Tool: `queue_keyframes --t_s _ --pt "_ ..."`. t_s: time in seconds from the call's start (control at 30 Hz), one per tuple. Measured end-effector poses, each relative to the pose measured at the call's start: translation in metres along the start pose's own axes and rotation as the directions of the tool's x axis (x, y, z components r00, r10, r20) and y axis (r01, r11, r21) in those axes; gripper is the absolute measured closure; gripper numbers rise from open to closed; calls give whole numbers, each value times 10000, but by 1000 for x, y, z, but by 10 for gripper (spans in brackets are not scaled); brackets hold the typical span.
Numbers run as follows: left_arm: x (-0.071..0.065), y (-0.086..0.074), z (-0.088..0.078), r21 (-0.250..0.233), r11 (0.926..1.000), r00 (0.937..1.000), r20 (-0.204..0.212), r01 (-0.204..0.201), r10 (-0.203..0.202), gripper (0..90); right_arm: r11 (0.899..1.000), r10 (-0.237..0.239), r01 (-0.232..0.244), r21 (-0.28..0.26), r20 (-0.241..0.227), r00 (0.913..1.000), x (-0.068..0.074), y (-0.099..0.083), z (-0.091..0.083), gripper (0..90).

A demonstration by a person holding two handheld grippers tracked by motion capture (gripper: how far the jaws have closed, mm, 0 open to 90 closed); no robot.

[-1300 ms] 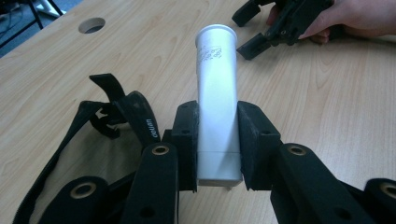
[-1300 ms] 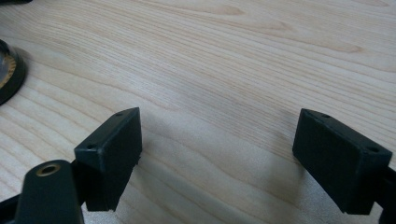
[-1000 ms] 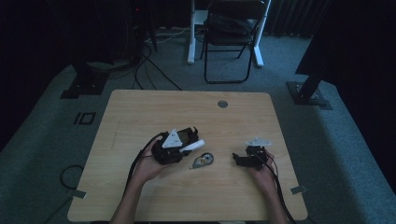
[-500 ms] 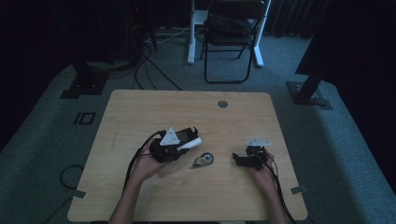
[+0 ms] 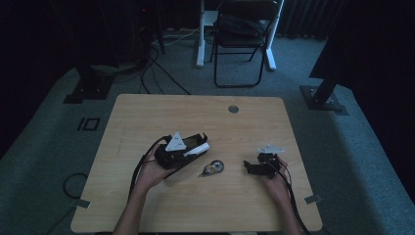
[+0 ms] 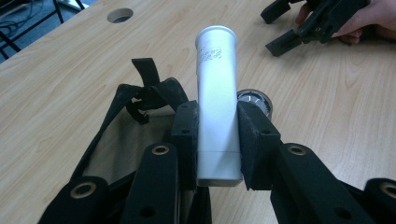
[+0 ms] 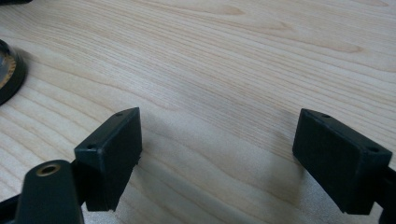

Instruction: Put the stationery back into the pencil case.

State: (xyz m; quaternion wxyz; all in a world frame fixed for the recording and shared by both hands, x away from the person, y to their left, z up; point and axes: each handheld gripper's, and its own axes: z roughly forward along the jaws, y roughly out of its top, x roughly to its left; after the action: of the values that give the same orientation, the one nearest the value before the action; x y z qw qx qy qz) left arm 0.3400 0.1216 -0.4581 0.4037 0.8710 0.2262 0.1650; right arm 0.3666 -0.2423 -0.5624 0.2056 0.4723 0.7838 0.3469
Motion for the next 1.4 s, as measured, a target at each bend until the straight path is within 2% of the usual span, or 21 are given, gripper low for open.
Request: queue_keyframes --t_s 0.77,1.4 --pt "11 -5 0 -3 9994 9987 -378 343 -343 707 10000 -4 4 -7 -1 10000 0 0 0 157" --pt "19 -10 0 153 9980 9970 -494 612 -604 707 10000 -15 15 -2 -2 10000 0 0 0 157"
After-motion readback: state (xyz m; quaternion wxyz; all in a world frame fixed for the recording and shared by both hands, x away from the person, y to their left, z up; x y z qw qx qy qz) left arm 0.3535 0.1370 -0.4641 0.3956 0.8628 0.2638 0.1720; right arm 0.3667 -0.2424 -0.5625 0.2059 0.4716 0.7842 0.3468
